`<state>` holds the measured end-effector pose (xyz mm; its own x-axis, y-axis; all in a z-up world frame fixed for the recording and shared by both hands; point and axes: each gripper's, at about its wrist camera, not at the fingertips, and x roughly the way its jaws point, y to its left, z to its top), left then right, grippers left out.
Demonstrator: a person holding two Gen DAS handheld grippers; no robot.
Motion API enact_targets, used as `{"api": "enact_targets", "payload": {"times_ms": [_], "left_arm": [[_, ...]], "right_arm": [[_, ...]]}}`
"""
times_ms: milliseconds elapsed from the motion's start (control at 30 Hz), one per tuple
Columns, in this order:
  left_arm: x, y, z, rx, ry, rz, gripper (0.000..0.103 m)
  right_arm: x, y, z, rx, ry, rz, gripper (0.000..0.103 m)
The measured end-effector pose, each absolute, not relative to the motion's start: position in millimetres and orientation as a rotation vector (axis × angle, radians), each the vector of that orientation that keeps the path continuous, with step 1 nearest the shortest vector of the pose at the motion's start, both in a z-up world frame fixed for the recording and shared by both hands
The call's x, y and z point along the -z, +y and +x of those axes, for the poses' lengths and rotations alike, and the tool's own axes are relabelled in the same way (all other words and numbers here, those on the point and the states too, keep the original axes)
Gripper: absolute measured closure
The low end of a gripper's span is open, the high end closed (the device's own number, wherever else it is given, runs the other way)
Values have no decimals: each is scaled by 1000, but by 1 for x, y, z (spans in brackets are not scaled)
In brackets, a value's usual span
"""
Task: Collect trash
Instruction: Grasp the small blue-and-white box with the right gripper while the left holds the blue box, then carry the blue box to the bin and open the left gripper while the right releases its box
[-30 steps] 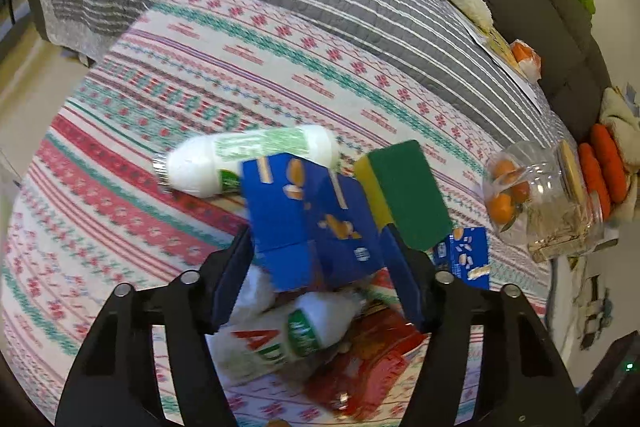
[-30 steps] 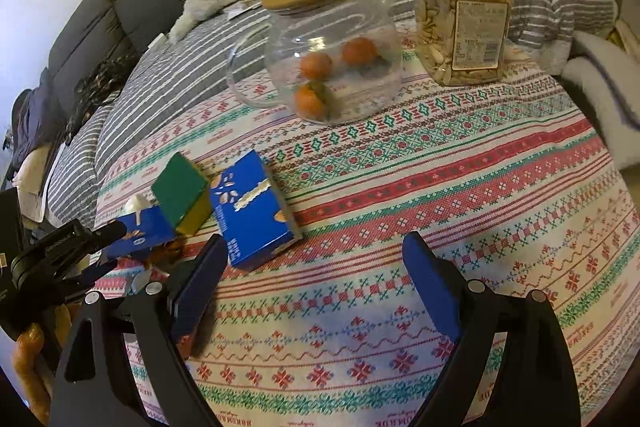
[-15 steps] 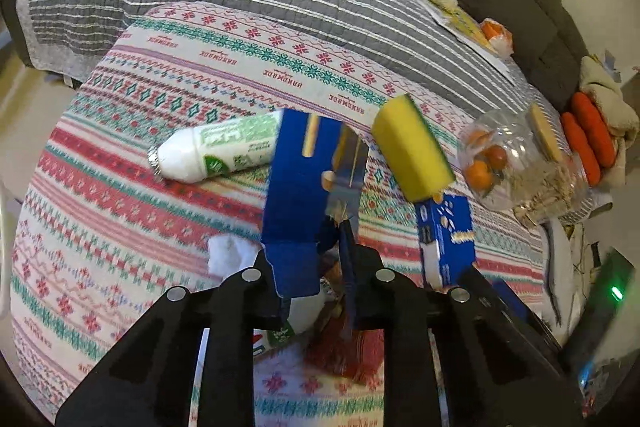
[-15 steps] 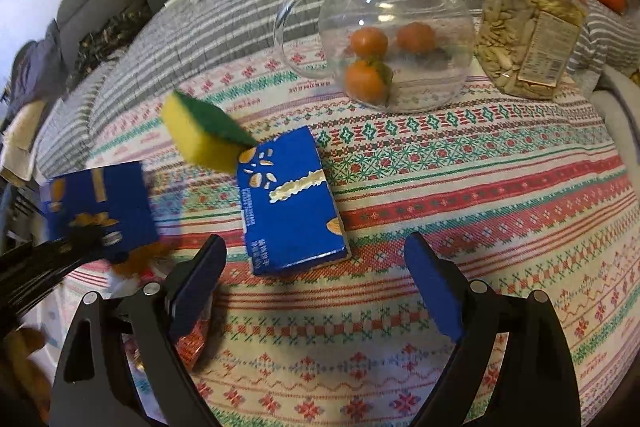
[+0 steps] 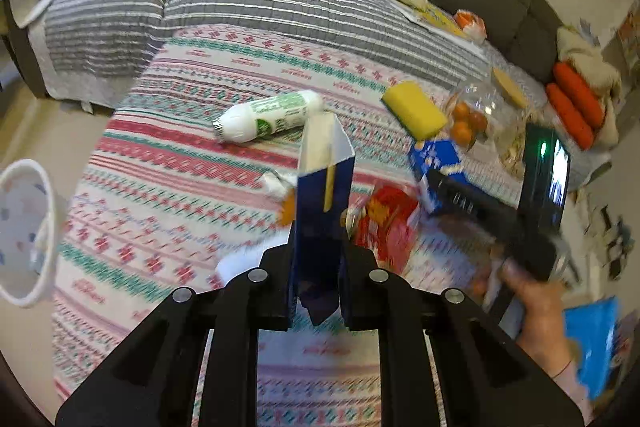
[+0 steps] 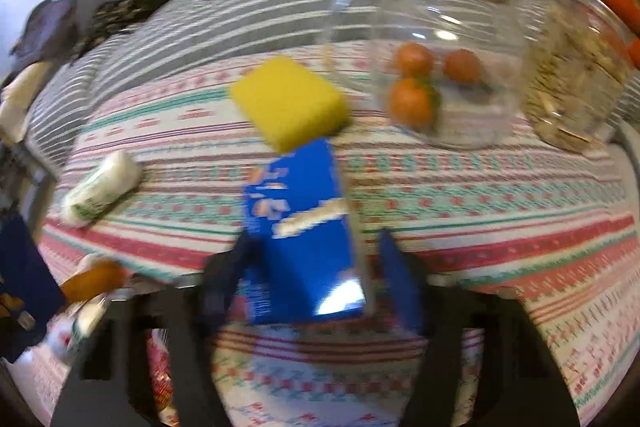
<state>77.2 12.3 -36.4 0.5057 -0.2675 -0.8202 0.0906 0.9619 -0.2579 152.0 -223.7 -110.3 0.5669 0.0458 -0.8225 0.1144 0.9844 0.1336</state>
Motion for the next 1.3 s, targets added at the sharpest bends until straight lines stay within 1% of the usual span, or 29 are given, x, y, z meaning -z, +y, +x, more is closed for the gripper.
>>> {"api": "enact_targets", "payload": {"times_ms": [100,233,467,533,567,667,700,767,1000,1067,1133,1167,1200,1233,1267,1300], "left_arm": [[39,10,64,190,1015,-109,88],[43,16,42,169,1007,-54,88],[38,22,23,149,959,-3,88],[36,21,18,147,916,20,88],[36,20,17,147,904,32,88],[40,17,17,160,888,67,88],[41,17,17,163,889,68,88],[43,21,23,167,895,59,88],[36,38,36,151,866,21,88],[34,43,40,158,860,1,88],[33,52,44,184,866,-51,88],[31,57,45,195,869,-78,88],[30,61,46,201,869,-97,88],[28,63,46,203,869,-108,88],[26,67,47,208,870,-131,88],[25,71,48,216,873,-151,88]], "right_arm": [[103,-214,144,41,953,120,62],[97,-218,133,17,960,142,68],[85,-234,98,-18,980,190,68],[84,-239,91,-11,984,188,55],[84,-241,89,-2,980,181,45],[85,-242,91,32,965,138,33],[87,-242,93,38,965,142,26],[92,-241,105,63,971,182,19],[121,-232,148,174,1047,322,15],[126,-222,156,193,1060,296,14],[127,-213,158,190,1055,246,20],[127,-210,157,189,1049,221,27],[126,-210,156,182,1044,220,39],[123,-211,155,177,1044,217,45],[122,-213,153,166,1041,225,58],[119,-217,151,148,1041,249,65]]}}
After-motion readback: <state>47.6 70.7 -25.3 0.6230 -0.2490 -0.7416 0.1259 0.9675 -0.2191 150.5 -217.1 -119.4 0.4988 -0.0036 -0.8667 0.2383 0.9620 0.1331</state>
